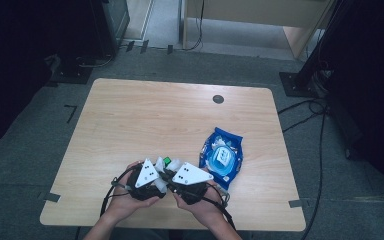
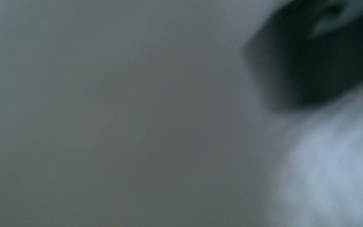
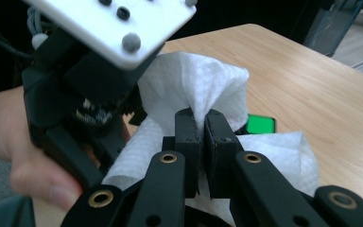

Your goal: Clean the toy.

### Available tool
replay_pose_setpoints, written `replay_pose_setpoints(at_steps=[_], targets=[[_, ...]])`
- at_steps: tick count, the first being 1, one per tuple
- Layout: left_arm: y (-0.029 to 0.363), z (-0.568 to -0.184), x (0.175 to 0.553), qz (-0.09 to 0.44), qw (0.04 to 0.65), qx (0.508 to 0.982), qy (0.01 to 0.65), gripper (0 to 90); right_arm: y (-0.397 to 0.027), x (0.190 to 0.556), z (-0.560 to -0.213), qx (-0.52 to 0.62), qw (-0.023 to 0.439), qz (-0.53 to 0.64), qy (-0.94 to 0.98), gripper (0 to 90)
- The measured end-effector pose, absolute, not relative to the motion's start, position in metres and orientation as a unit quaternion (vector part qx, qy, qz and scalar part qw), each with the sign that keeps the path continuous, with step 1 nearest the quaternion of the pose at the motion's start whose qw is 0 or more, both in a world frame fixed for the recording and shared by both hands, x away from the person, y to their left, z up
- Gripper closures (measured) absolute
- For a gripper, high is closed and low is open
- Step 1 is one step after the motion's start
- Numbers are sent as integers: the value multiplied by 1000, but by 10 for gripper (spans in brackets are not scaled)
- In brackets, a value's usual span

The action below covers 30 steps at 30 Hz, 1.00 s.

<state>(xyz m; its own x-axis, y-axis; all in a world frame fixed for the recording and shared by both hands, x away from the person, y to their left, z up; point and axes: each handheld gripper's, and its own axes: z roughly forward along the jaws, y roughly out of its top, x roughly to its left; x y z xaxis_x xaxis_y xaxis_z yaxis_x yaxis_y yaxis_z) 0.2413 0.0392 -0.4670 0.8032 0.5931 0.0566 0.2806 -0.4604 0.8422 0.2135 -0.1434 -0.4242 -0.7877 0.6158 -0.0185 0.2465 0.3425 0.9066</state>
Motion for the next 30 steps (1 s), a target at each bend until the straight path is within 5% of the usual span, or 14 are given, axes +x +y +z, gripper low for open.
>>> replay_pose_setpoints(at_steps=[8,16,30], targets=[[47,-463,241,163,478,824,256,341,-187,237,-425,369,170,533,742,874],[45,-461,237,172,490,819,244,342,-180,239,-439,367,126,541,746,874],[55,-456,240,173,499,813,245,341,-177,244,-455,378,115,509,765,873]])
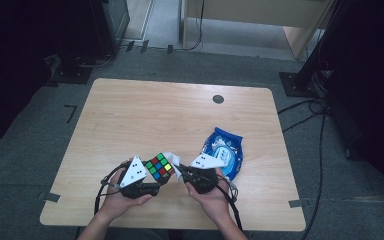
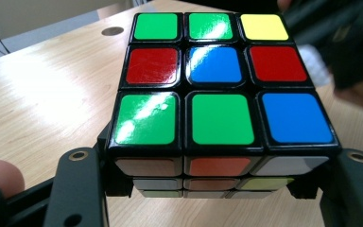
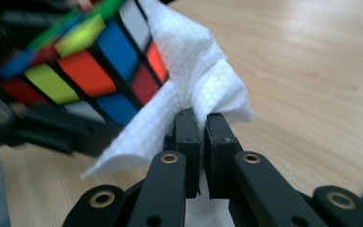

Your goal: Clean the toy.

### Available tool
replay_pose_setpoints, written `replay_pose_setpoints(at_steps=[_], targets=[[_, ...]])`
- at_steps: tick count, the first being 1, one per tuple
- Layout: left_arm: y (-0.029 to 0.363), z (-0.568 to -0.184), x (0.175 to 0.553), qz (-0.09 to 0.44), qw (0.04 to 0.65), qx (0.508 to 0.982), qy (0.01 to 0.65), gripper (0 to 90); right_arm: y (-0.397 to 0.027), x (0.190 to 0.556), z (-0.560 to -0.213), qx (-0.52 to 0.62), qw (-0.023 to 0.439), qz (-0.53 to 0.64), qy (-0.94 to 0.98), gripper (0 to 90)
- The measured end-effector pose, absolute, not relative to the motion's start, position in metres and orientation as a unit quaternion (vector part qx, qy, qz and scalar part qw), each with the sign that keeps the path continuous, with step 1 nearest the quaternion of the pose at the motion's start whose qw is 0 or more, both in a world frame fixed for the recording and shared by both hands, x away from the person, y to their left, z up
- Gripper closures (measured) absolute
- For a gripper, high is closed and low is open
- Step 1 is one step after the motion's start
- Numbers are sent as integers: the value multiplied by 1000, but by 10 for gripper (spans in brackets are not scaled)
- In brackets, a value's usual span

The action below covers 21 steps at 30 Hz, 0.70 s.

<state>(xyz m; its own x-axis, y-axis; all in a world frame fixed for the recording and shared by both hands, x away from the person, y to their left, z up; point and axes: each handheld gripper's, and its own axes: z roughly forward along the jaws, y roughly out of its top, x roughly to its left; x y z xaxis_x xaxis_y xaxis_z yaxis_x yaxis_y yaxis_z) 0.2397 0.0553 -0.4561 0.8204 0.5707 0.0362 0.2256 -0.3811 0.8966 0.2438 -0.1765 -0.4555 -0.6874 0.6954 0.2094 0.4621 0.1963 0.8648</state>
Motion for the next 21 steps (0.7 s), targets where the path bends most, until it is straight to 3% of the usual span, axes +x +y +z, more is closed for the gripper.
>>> replay_pose_setpoints(at_steps=[6,10,12,14,21], targets=[[51,-460,239,179,488,819,244,341,-188,237,-433,350,133,556,742,869],[54,-460,241,176,493,814,252,341,-212,245,-429,386,172,544,725,869],[54,-460,241,171,497,813,251,341,-217,247,-432,401,172,538,721,869],[54,-459,241,163,504,811,247,341,-218,250,-442,418,142,535,720,869],[42,-464,235,157,498,821,228,341,-183,237,-437,363,125,552,740,863]])
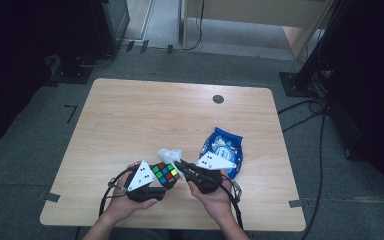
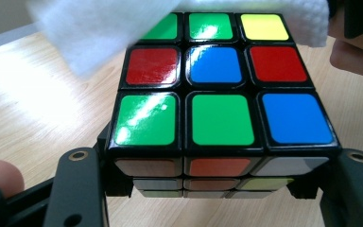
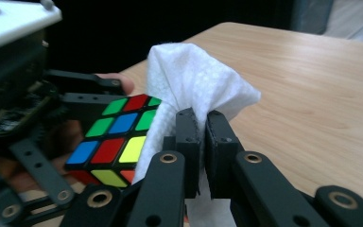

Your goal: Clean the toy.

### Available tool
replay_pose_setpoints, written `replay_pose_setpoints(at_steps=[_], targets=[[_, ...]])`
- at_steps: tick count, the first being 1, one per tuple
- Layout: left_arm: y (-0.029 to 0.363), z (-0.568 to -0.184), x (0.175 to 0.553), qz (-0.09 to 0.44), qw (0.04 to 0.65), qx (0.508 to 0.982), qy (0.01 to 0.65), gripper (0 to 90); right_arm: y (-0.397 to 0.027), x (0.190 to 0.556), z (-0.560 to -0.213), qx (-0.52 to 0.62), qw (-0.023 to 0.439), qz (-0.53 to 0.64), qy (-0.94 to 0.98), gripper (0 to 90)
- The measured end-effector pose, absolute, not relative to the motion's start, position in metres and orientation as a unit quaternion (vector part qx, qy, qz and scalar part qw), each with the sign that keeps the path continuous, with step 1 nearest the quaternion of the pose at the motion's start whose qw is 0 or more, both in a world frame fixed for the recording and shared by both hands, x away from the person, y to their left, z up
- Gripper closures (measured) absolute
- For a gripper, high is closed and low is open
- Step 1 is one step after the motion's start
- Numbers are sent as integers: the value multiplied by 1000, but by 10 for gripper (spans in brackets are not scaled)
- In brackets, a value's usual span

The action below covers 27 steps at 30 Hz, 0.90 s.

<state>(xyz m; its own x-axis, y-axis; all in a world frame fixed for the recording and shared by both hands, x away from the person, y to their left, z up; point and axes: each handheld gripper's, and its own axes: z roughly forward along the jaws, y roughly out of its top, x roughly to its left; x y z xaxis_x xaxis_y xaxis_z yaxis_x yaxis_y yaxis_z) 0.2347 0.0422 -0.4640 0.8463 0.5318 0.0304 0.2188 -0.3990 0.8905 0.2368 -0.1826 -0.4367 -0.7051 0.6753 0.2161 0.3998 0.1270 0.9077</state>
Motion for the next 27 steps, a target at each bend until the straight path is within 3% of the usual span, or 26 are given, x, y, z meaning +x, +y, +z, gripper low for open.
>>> replay_pose_setpoints(at_steps=[3,6,10,13,19,27], targets=[[45,-463,235,159,501,819,230,341,-187,240,-440,368,93,560,736,865],[47,-461,237,159,506,815,235,341,-186,245,-447,363,105,505,776,859],[52,-460,239,162,507,811,242,341,-195,251,-448,381,156,471,780,859],[57,-461,242,167,506,809,249,341,-232,260,-444,449,207,458,739,859],[60,-462,245,171,503,807,258,341,-258,267,-449,497,246,438,708,804],[63,-462,247,176,501,806,261,341,-245,262,-445,479,222,465,710,866]])
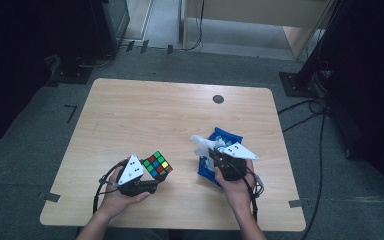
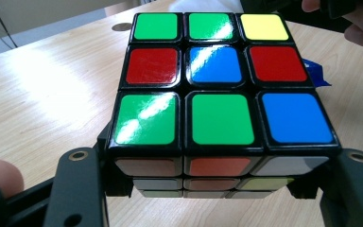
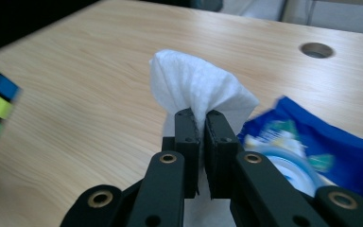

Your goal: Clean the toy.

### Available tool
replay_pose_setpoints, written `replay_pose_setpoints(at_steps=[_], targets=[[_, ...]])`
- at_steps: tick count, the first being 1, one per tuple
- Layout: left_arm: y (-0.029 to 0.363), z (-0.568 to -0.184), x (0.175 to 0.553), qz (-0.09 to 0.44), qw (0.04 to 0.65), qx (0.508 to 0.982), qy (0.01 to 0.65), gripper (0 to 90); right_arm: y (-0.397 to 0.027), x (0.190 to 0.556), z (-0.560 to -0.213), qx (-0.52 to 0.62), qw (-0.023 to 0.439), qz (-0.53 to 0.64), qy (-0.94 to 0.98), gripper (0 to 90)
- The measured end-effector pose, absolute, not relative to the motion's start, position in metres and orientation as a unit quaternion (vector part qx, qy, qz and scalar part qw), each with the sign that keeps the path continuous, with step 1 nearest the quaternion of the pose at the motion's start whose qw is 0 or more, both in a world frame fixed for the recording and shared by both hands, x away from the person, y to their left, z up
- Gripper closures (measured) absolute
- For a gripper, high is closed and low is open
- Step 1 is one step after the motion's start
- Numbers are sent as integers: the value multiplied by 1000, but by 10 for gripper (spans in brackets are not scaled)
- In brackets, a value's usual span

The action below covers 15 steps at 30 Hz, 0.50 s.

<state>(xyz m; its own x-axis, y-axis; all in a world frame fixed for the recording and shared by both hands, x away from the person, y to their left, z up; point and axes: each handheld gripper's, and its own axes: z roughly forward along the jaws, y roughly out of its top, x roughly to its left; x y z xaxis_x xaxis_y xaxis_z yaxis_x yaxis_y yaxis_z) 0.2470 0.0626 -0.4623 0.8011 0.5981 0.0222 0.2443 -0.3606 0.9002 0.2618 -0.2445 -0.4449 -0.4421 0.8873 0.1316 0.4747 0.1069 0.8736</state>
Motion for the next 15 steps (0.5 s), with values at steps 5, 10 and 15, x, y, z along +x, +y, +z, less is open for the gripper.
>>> replay_pose_setpoints(at_steps=[5,10,15], targets=[[63,-462,247,179,501,805,263,341,-208,261,-445,444,187,496,723,860],[66,-462,247,181,501,804,265,341,-183,267,-463,433,176,470,748,859],[68,-463,247,182,500,803,269,341,-183,278,-488,461,160,457,744,835]])
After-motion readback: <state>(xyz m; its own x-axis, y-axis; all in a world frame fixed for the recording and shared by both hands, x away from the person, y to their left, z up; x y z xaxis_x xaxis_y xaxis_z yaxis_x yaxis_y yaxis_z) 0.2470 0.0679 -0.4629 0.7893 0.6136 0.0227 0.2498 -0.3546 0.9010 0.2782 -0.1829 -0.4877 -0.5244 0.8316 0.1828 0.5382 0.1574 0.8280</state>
